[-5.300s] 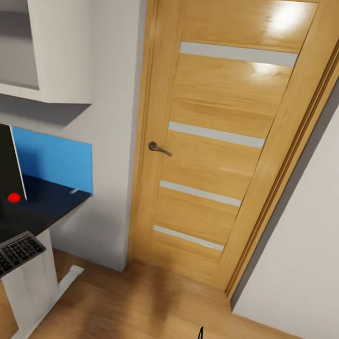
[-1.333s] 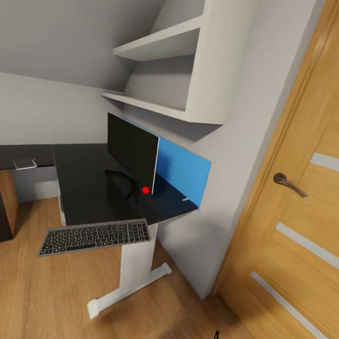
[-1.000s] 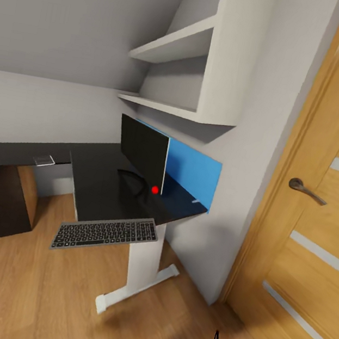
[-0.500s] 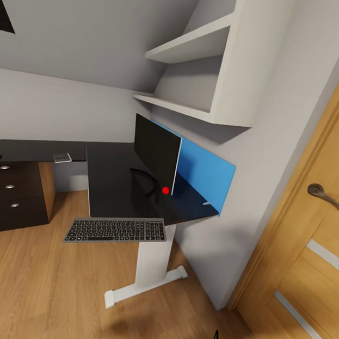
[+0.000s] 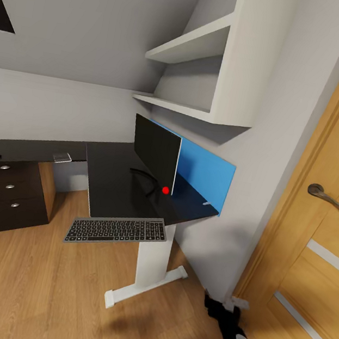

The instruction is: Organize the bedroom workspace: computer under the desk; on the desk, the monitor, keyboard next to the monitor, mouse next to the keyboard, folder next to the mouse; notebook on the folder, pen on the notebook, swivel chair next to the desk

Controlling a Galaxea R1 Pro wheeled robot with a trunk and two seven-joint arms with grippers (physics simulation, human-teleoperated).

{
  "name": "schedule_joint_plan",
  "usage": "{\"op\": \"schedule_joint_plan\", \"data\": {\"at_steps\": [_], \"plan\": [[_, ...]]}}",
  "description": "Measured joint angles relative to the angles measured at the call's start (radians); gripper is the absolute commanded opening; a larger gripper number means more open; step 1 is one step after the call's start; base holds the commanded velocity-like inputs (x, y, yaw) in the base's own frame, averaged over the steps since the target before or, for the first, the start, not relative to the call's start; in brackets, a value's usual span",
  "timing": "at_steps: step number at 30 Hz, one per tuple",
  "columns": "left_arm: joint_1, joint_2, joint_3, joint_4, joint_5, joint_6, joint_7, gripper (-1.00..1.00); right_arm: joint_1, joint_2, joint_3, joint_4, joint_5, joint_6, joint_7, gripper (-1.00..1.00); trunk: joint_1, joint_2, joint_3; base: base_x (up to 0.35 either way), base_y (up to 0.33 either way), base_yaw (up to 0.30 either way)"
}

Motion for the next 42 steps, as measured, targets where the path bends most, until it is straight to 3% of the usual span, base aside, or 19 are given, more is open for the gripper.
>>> {"op": "schedule_joint_plan", "data": {"at_steps": [1, 5, 8, 12, 13, 15, 17, 20, 23, 27, 29, 33, 42], "plan": [[0.0, 0.0, 0.0, 0.0, 0.0, 0.0, 0.0, 1.0, -0.013, -0.001, -0.004, -0.007, 0.0, 0.022, 0.006, 1.0, 0.0, 0.0, 0.0, 0.0, 0.0, 0.0], [0.0, 0.0, 0.0, -0.003, 0.0, 0.0, -0.001, 1.0, -0.116, -0.005, -0.081, -0.026, -0.023, 0.216, 0.101, 1.0, 0.0, 0.0, 0.0, 0.0, 0.0, 0.0], [0.0, 0.001, 0.0, -0.004, 0.0, 0.0, -0.001, 1.0, -0.193, -0.01, -0.16, -0.026, -0.081, 0.401, 0.182, 1.0, 0.0, 0.0, 0.0, 0.0, 0.0, 0.0], [0.0, 0.001, 0.0, -0.004, 0.0, -0.001, -0.001, 1.0, -0.277, -0.036, -0.222, -0.028, -0.14, 0.617, 0.228, 1.0, 0.0, 0.0, 0.0, 0.0, 0.0, 0.0], [0.0, 0.001, 0.0, -0.005, 0.0, -0.001, -0.002, 1.0, -0.298, -0.041, -0.231, -0.028, -0.165, 0.679, 0.235, 1.0, 0.0, 0.0, 0.0, 0.0, 0.0, 0.0], [0.0, -0.001, 0.0, -0.006, -0.001, 0.0, -0.002, 1.0, -0.327, -0.058, -0.241, -0.03, -0.264, 0.835, 0.261, 1.0, 0.0, 0.0, 0.0, 0.0, 0.0, 0.0], [0.0, -0.002, 0.0, -0.006, -0.02, 0.0, -0.003, 1.0, -0.338, -0.084, -0.242, -0.025, -0.397, 0.972, 0.331, 1.0, 0.0, 0.0, 0.0, 0.0, 0.0, 0.0], [0.0, -0.004, 0.0, -0.006, -0.04, -0.001, -0.003, 1.0, -0.34, -0.099, -0.242, -0.022, -0.444, 1.014, 0.366, 1.0, 0.0, 0.0, 0.0, 0.0, 0.0, 0.0], [0.0, -0.004, 0.0, -0.006, -0.049, -0.001, -0.004, 1.0, -0.34, -0.123, -0.241, -0.021, -0.462, 1.029, 0.406, 1.0, 0.0, 0.0, 0.0, 0.0, 0.0, 0.0], [0.0, -0.004, 0.0, -0.005, -0.054, -0.001, -0.004, 1.0, -0.339, -0.14, -0.241, -0.02, -0.46, 1.032, 0.537, 1.0, 0.0, 0.0, 0.0, 0.016, 0.002, 0.0], [0.0, -0.005, 0.0, -0.005, -0.055, -0.001, -0.004, 1.0, -0.338, -0.151, -0.241, -0.02, -0.459, 1.032, 0.567, 1.0, 0.0, 0.0, 0.0, 0.175, 0.056, 0.0], [0.0, -0.005, -0.001, -0.005, -0.055, -0.001, -0.004, 1.0, -0.337, -0.162, -0.24, -0.019, -0.458, 1.032, 0.584, 1.0, -0.001, 0.0, 0.0, 0.269, 0.104, 0.0], [0.0, -0.005, -0.001, -0.003, -0.055, -0.001, -0.004, 1.0, -0.337, -0.156, -0.206, -0.02, -0.451, 1.031, 0.587, 1.0, 0.0, 0.0, 0.0, 0.201, 0.039, 0.0]]}}
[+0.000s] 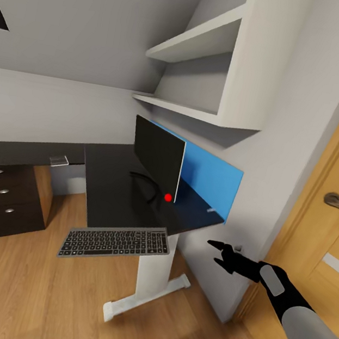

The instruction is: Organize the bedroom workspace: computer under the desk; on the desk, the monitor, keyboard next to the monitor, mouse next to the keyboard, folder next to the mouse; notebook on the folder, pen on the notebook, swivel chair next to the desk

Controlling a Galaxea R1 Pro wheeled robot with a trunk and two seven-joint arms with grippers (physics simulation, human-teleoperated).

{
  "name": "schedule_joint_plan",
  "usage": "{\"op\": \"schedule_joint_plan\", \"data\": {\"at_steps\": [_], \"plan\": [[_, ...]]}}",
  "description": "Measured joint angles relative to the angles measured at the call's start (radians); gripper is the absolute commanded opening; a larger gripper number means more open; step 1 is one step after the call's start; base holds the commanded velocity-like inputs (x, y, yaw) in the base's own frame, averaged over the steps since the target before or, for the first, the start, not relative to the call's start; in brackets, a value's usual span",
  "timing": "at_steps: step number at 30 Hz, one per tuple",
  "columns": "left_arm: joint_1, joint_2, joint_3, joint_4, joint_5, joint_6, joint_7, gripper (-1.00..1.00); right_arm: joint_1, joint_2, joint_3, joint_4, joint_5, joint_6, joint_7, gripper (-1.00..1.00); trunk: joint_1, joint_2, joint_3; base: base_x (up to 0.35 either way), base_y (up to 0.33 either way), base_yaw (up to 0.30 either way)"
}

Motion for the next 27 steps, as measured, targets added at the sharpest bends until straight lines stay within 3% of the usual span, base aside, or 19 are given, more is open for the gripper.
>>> {"op": "schedule_joint_plan", "data": {"at_steps": [7, 12, 18, 27], "plan": [[0.0, 0.0, 0.0, 0.002, 0.0, 0.0, 0.0, 1.0, 0.0, 0.014, 0.027, -0.002, 0.009, -0.001, 0.001, 1.0, 0.0, 0.0, 0.0, 0.169, 0.002, 0.0], [0.0, -0.001, 0.001, 0.003, 0.0, 0.0, 0.001, 1.0, 0.0, 0.059, 0.052, -0.008, 0.011, -0.002, 0.001, 1.0, 0.0, 0.0, 0.0, 0.013, 0.0, 0.0], [0.0, -0.001, 0.001, 0.003, 0.0, 0.0, 0.002, 1.0, 0.0, 0.066, 0.059, -0.008, 0.01, -0.002, 0.0, 1.0, 0.0, 0.0, -0.001, 0.001, 0.0, 0.073], [0.0, -0.001, 0.001, 0.003, 0.0, 0.0, 0.002, 1.0, 0.0, 0.084, 0.061, -0.007, 0.012, -0.002, 0.0, 1.0, 0.0, 0.0, -0.005, 0.0, 0.0, 0.215]]}}
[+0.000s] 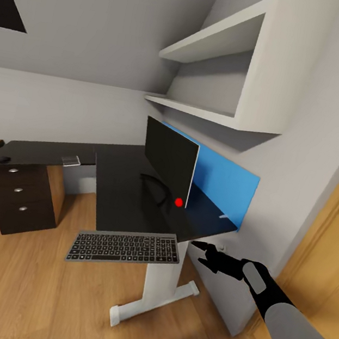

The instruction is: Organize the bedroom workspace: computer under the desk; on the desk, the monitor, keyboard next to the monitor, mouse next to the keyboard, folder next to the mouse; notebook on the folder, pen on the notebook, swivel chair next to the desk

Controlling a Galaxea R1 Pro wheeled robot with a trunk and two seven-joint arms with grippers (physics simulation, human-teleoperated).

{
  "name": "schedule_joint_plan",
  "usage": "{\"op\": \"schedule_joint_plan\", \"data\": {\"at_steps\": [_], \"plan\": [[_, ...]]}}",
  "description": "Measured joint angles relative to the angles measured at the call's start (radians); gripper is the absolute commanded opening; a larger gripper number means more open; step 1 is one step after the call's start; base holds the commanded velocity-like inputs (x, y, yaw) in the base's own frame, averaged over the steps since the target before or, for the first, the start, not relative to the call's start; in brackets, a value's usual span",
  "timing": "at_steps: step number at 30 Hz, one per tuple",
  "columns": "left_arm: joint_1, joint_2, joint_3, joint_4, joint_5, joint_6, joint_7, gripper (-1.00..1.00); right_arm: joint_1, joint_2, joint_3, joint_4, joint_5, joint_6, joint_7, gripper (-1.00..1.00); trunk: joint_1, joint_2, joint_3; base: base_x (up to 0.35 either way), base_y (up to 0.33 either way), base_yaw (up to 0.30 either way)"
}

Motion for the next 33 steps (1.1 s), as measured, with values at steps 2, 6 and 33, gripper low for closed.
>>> {"op": "schedule_joint_plan", "data": {"at_steps": [2, 6, 33], "plan": [[0.0, 0.0, 0.0, 0.0, 0.0, 0.0, 0.0, 1.0, 0.0, 0.002, 0.0, 0.001, 0.0, 0.0, 0.0, 1.0, 0.0, 0.0, -0.001, 0.0, 0.0, 0.24], [0.0, 0.0, 0.0, 0.0, 0.0, 0.0, 0.0, 1.0, 0.0, 0.004, 0.0, 0.001, 0.001, 0.0, -0.001, 1.0, 0.0, 0.0, -0.004, 0.0, 0.0, 0.242], [0.0, 0.0, 0.0, -0.063, 0.005, 0.001, 0.007, 1.0, 0.0, -0.025, -0.006, 0.006, 0.0, -0.011, 0.0, 1.0, 0.061, -0.112, -0.059, 0.0, 0.0, 0.062]]}}
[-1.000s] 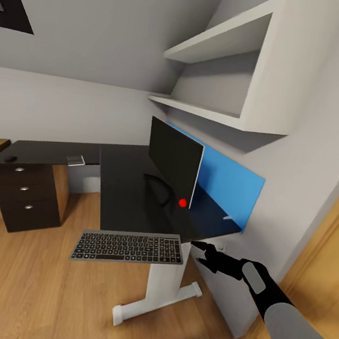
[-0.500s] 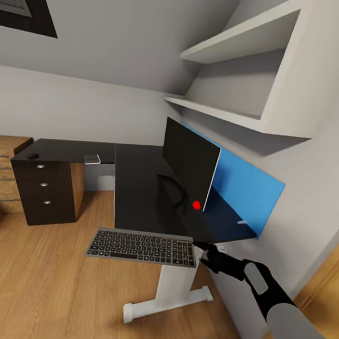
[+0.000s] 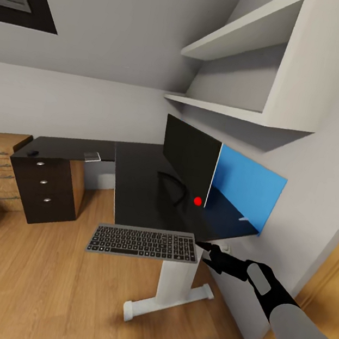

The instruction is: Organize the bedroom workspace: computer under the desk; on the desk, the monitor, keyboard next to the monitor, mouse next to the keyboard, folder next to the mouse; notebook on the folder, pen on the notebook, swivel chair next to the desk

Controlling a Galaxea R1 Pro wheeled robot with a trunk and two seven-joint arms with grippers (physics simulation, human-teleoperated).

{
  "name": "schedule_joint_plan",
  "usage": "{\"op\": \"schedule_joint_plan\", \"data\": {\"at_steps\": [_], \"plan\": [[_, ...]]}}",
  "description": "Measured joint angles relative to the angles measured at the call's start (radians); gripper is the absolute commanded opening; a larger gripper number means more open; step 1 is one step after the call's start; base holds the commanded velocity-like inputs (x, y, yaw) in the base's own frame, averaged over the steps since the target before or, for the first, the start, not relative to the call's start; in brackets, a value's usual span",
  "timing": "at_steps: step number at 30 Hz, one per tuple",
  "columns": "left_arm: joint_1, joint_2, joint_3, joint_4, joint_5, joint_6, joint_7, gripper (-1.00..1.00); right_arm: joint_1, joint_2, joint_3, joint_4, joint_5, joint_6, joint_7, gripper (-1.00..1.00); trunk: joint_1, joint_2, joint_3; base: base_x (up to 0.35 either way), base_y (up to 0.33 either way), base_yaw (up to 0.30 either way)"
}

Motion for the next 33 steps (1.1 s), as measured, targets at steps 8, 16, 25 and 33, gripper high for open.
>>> {"op": "schedule_joint_plan", "data": {"at_steps": [8, 16, 25, 33], "plan": [[0.0, 0.0, 0.0, 0.001, 0.0, 0.0, -0.001, 1.0, 0.0, -0.002, 0.0, 0.0, 0.0, -0.006, 0.0, 1.0, 0.031, -0.056, -0.025, 0.0, 0.0, 0.0], [0.0, -0.001, -0.001, 0.002, 0.0, 0.0, -0.002, 1.0, 0.0, -0.006, 0.0, 0.0, 0.0, -0.009, 0.0, 1.0, 0.061, -0.112, -0.05, 0.0, 0.0, 0.0], [0.0, -0.01, -0.001, 0.003, -0.001, 0.0, -0.002, 1.0, 0.0, -0.006, 0.0, 0.001, 0.0, -0.028, 0.0, 1.0, 0.077, -0.14, -0.063, 0.0, 0.0, 0.0], [0.0, -0.014, -0.001, 0.009, -0.002, 0.0, -0.007, 1.0, 0.0, -0.006, 0.0, 0.002, 0.001, -0.038, 0.0, 1.0, 0.077, -0.14, -0.063, 0.014, 0.0, 0.0]]}}
